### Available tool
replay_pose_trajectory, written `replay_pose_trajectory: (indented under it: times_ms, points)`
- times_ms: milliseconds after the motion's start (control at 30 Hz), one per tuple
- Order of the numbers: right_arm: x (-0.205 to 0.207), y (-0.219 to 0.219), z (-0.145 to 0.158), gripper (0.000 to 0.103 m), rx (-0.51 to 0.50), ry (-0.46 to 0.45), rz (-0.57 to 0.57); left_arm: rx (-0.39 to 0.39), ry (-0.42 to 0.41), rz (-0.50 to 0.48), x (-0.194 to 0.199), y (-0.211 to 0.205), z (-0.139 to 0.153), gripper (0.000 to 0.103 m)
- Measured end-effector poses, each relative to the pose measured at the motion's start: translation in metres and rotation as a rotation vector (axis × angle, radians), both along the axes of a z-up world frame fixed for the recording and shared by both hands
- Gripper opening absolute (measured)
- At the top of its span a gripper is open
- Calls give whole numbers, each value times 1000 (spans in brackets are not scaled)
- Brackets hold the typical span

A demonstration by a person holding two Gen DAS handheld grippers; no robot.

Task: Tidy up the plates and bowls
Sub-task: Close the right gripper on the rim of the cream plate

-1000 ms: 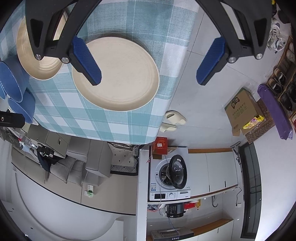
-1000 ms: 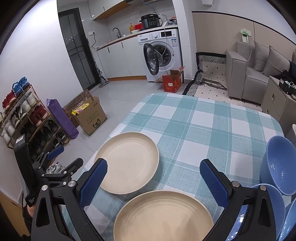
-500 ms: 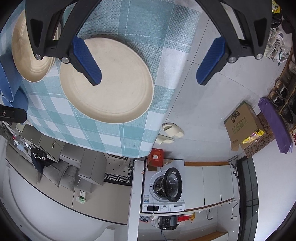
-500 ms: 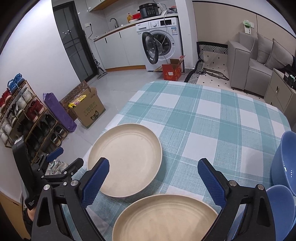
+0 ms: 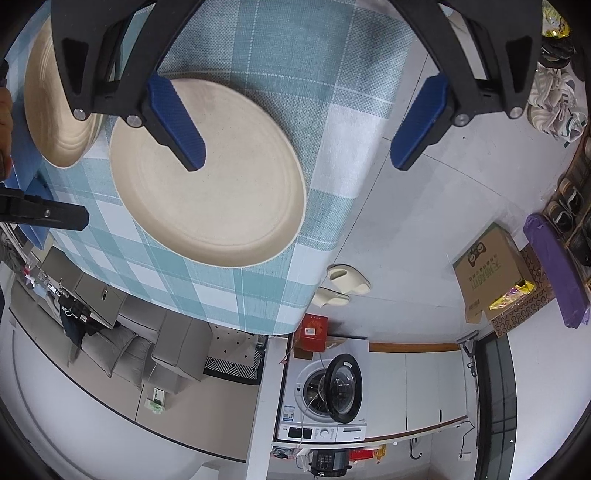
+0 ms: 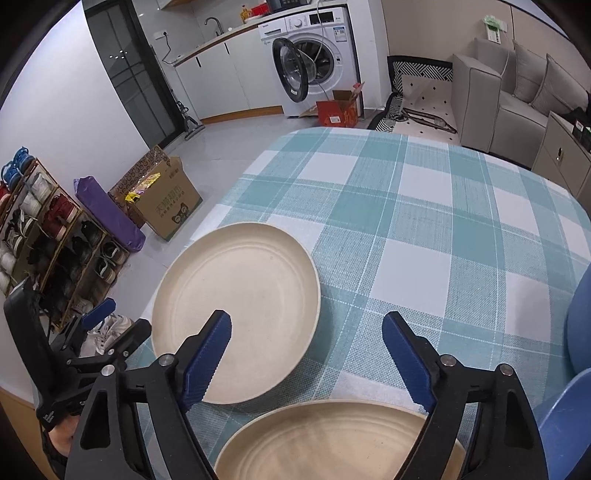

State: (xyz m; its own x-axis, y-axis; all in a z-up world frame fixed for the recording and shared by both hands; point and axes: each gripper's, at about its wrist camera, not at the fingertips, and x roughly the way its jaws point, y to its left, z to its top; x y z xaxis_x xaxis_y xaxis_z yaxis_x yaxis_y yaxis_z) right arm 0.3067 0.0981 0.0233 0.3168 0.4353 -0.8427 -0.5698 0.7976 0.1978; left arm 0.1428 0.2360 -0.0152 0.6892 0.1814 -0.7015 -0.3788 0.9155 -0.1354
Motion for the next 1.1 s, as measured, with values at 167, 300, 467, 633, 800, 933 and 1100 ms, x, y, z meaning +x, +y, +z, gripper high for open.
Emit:
replay_pose_trajectory:
  times_ms: [167, 300, 467, 633, 800, 933, 1100]
  points:
    - [7, 1, -14, 86, -21, 22, -7, 0, 14, -7, 3, -1, -4, 92]
    - [10, 4, -22, 85, -34, 37, -8, -25, 20, -9, 4, 1, -8, 85]
    - [10, 10, -32, 82, -62, 51, 2, -44, 26, -12, 4, 3, -12, 72]
    - [9, 16, -40, 80, -79, 62, 10, -68, 39, -13, 6, 6, -18, 62]
    - [9, 21, -46, 76, -96, 73, 14, -84, 44, -16, 6, 8, -21, 54]
    - [9, 26, -51, 72, -108, 81, 21, -100, 45, -19, 6, 9, -23, 46]
    - [7, 32, -59, 60, -127, 95, 39, -118, 44, -28, 7, 11, -25, 38]
